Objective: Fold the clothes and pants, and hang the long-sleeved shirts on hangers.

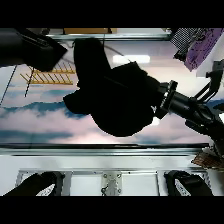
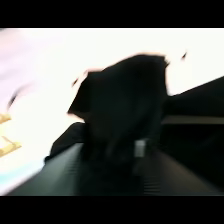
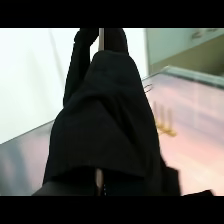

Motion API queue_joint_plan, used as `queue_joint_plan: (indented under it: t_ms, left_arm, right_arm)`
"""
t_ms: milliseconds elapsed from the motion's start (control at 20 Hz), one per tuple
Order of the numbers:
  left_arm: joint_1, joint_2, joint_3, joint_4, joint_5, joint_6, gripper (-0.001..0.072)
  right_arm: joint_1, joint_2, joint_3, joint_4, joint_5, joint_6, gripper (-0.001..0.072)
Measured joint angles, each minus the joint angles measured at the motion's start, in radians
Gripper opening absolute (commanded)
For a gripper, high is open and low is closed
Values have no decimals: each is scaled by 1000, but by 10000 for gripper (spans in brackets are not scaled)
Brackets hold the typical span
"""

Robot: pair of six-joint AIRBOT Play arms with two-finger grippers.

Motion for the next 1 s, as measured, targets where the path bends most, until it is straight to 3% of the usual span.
queue_joint_plan:
  t_ms: [50,200,350,650,800,1000]
  left_arm:
    - [18,8,0,0,0,0,9]
    - [59,17,0,0,4,0,10]
    - [75,7,0,-4,6,0,11]
    - [58,-54,0,-8,3,0,11]
    - [40,-92,0,-8,10,1,11]
    - [32,-138,0,-8,17,2,11]
  right_arm:
    - [-4,9,14,-6,-49,1,5]
    - [-47,36,77,-95,-196,76,5]
    - [-143,52,159,-324,-274,294,5]
    - [-418,63,396,-1093,-137,917,5]
    - [-557,64,520,-1343,-84,1077,5]
    - [-735,60,644,-1498,-68,1189,5]
